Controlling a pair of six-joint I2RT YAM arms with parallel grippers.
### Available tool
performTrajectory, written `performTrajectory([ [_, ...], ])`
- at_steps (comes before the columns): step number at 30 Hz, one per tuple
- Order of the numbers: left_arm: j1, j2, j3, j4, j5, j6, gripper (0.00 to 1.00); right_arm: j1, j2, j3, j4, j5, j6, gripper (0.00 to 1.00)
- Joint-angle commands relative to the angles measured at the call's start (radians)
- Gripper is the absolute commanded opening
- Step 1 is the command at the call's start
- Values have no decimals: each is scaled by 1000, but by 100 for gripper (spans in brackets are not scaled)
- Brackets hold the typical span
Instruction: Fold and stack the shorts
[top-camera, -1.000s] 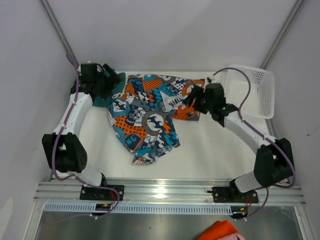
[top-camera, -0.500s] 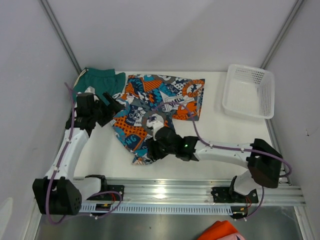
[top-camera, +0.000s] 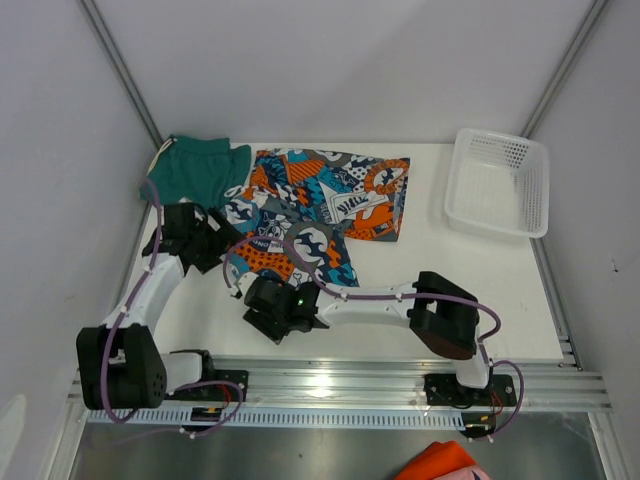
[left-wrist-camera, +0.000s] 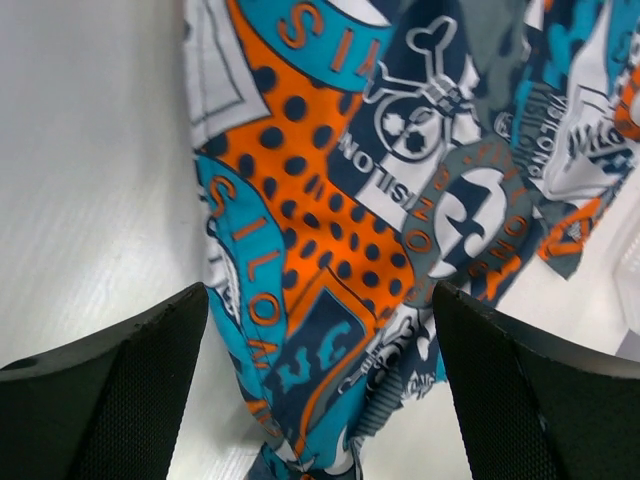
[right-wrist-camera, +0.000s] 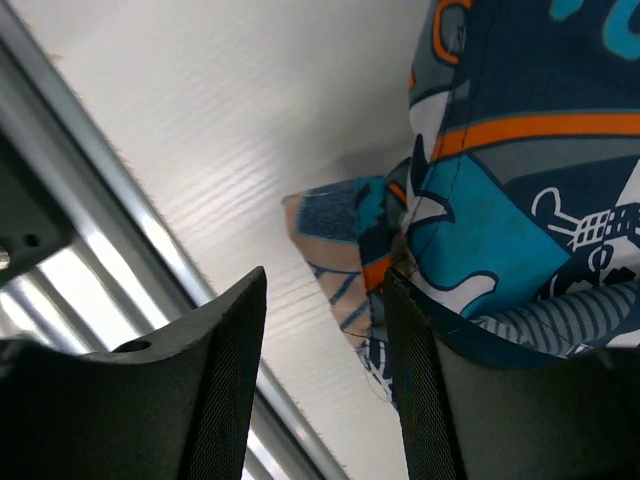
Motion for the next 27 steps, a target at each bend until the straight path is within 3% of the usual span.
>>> performTrajectory([
  [1,30,38,7,74,3,3,94,-4,45,66,-66,43,-44,53],
  [10,102,124,-88,261,24,-63,91,-4,39,49,-18,129,-67,59],
  [12,104,151,-100,326,38,-82,91,-10,42,61,-17,111,-72,51],
  [13,105,182,-103,351,43,-85,89,-12,44,68,-18,106,-75,44],
  [14,104,200,-105,374,54,-86,88,-13,49,71,-23,104,-79,28],
  [15,104,220,-103,394,63,-86,87,-13,49,69,-24,101,-79,22],
  [20,105,373,-62,492,120,-76,72,-2,4,13,-24,110,-98,1],
  [27,105,454,-28,528,87,-97,66,40,-97,-90,-50,190,-128,0],
])
